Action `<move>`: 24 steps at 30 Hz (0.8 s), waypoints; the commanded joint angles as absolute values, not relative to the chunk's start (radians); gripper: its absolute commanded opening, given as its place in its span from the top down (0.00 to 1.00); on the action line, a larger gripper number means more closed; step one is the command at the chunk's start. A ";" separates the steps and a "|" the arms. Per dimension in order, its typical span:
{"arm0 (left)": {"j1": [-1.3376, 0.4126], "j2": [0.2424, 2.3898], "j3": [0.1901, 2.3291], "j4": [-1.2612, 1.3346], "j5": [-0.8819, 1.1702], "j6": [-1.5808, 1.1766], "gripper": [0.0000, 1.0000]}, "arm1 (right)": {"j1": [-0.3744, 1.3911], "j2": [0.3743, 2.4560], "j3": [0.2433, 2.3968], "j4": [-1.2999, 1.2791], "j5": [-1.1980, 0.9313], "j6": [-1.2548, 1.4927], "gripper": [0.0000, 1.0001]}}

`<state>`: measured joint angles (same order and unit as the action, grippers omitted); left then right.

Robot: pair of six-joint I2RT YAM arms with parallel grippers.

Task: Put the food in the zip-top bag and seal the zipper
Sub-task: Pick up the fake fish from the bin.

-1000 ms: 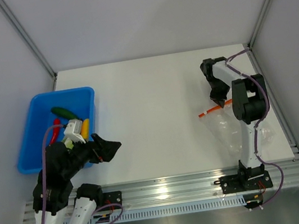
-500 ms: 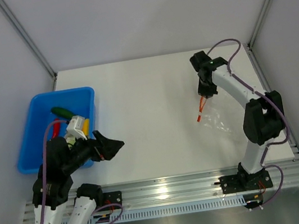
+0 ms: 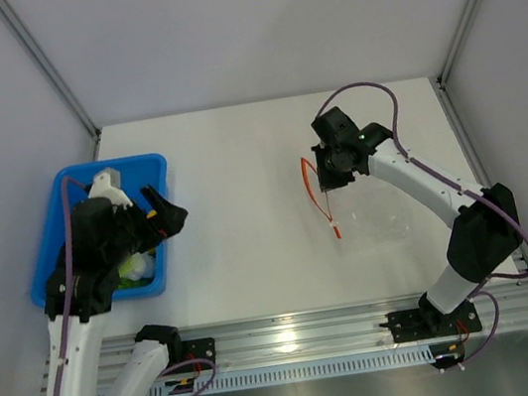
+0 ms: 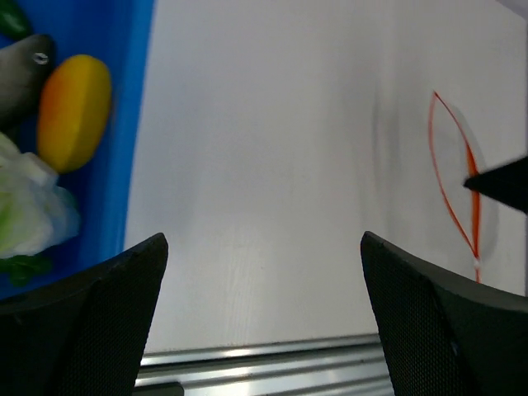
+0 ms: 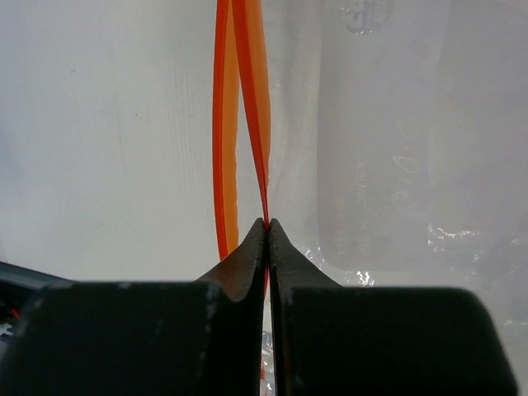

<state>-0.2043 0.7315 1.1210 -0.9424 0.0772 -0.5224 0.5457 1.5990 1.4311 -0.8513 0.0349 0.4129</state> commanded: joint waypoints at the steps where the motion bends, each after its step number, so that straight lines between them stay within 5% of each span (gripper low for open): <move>1: -0.123 0.851 1.163 -0.970 -0.080 -0.459 0.00 | 0.558 1.539 1.419 -0.816 -0.049 0.374 1.00; 9: 0.072 1.029 1.190 -0.871 -0.095 -0.403 0.00 | 0.564 1.457 1.374 -0.784 -0.178 0.351 1.00; 24: 0.106 1.192 1.213 -0.899 -0.155 -0.331 0.02 | 0.564 1.445 1.494 -0.992 -0.241 0.347 1.00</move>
<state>0.0940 1.1511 1.1786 -0.8738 -0.1299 -0.3641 0.5598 1.4567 1.4395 -0.9176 -0.2272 0.3607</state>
